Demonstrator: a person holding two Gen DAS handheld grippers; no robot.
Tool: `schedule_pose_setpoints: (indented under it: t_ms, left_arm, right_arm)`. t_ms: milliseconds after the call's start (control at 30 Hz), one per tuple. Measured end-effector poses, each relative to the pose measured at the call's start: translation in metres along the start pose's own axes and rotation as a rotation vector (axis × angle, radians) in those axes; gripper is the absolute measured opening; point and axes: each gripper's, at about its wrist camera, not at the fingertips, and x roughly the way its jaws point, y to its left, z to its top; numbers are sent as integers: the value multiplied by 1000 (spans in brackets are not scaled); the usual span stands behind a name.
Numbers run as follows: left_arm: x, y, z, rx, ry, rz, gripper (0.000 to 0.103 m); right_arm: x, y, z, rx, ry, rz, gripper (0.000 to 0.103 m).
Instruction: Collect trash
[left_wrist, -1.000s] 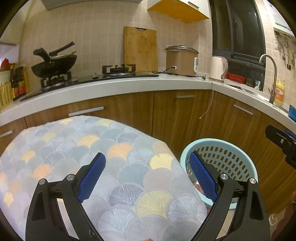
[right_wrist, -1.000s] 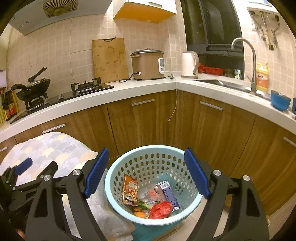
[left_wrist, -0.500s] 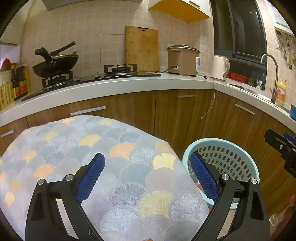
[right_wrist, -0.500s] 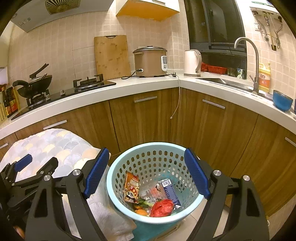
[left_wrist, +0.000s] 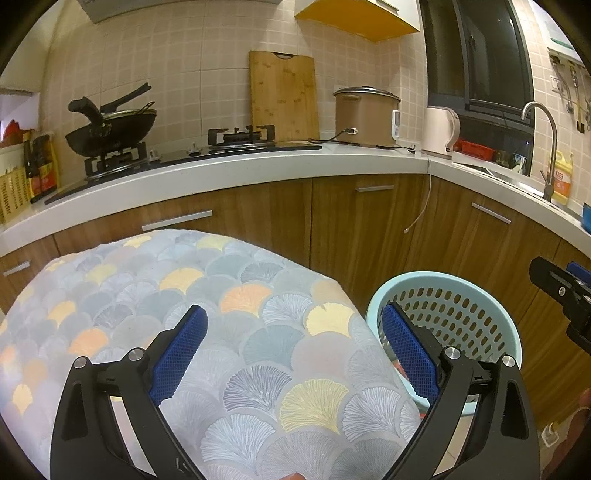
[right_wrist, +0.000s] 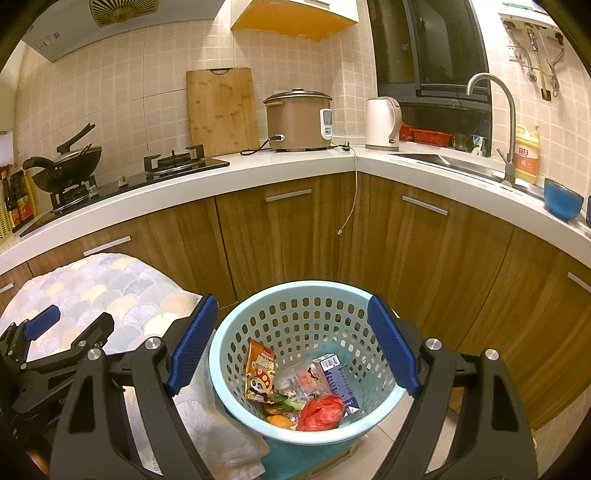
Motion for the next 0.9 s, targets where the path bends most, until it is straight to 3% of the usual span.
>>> schedule_pose_setpoints:
  t_ms: [900]
  left_arm:
    - [-1,3,1,-5,-1,2,94]
  right_arm:
    - [-2,6,-1,-22,-21,11,79]
